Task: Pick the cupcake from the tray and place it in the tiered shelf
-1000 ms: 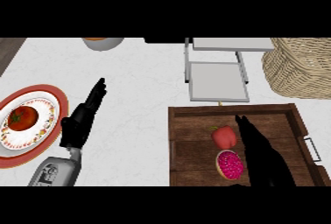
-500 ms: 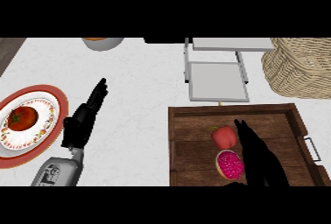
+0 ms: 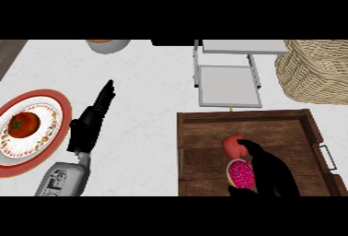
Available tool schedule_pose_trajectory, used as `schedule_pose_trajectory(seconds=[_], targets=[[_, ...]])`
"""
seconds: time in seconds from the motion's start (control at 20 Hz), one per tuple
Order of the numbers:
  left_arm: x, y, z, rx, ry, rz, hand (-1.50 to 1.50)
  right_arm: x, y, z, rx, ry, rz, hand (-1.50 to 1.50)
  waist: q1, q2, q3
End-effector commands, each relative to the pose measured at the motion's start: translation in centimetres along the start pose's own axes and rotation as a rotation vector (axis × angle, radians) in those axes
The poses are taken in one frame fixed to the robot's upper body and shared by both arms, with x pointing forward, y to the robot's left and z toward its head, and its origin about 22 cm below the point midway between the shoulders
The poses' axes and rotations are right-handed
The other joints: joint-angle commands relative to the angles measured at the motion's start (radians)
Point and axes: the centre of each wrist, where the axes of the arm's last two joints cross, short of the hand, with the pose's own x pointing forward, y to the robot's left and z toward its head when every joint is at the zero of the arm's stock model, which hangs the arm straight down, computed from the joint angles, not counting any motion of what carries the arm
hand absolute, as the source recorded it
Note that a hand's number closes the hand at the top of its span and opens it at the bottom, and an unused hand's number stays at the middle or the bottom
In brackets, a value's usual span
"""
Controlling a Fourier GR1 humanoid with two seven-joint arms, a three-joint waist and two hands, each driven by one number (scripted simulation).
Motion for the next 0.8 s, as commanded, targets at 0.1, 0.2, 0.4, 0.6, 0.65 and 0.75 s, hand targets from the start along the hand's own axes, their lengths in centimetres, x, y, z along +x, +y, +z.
schedule_pose_trajectory(seconds=[0.1, 0.2, 0.4, 0.6, 0.65, 0.75], targets=[[-1.5, 0.6, -0.2, 0.002, -0.004, -0.002, 0.0, 0.8, 1.9, 0.8, 0.03, -0.018, 0.132, 1.5, -0.001, 0.003, 0.001], [-1.9, 1.2, 1.2, -0.004, 0.0, 0.01, 0.0, -0.6, 1.4, 1.8, -0.02, -0.026, 0.125, 1.5, -0.001, 0.002, 0.001], [-0.3, -0.6, 1.2, 0.001, -0.006, -0.001, 0.0, 0.3, 2.4, -1.0, -0.055, -0.044, 0.116, 1.5, 0.003, 0.002, 0.002], [0.0, 0.7, -0.4, -0.014, -0.027, 0.0, 0.0, 9.2, 5.6, 0.9, -0.052, -0.139, 0.163, 1.5, 0.029, 0.01, 0.0], [0.2, -0.8, 0.1, -0.036, -0.018, 0.007, 0.0, 10.0, 6.6, 1.4, -0.048, -0.149, 0.158, 1.5, 0.047, 0.011, 0.0], [1.1, 0.4, -0.6, -0.054, -0.033, -0.001, 0.0, 11.8, 6.9, 1.3, -0.064, -0.171, 0.143, 1.5, 0.055, 0.011, 0.001]])
